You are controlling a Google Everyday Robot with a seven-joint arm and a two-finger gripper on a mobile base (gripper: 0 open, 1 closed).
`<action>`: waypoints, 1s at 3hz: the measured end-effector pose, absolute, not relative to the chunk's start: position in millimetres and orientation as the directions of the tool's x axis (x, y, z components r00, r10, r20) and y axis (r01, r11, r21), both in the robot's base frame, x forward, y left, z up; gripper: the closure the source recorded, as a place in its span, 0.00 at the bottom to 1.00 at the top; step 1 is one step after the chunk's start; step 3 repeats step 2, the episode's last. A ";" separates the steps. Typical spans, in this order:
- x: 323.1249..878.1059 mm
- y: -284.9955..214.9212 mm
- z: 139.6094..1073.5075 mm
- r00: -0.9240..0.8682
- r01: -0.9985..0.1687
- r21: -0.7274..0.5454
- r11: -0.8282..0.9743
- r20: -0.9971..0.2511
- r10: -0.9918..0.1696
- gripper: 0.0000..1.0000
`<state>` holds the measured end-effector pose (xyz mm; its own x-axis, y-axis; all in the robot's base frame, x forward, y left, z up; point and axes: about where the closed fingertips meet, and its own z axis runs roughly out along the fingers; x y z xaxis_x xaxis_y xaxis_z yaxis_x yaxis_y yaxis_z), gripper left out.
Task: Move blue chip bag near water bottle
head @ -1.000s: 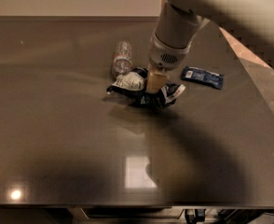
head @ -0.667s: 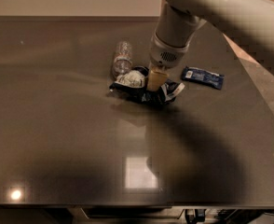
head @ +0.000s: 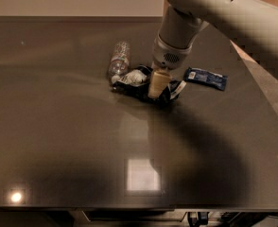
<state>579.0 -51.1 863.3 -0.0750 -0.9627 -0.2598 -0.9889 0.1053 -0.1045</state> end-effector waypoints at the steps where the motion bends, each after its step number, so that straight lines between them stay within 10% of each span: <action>1: 579.3 -50.3 862.3 -0.074 -0.989 -0.104 0.104 -0.260 -0.963 0.00; 3: 579.3 -50.3 862.2 -0.074 -0.989 -0.104 0.104 -0.260 -0.963 0.00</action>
Offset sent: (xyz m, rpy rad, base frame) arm 0.0002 0.0007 -0.0010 0.0002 0.0004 0.0010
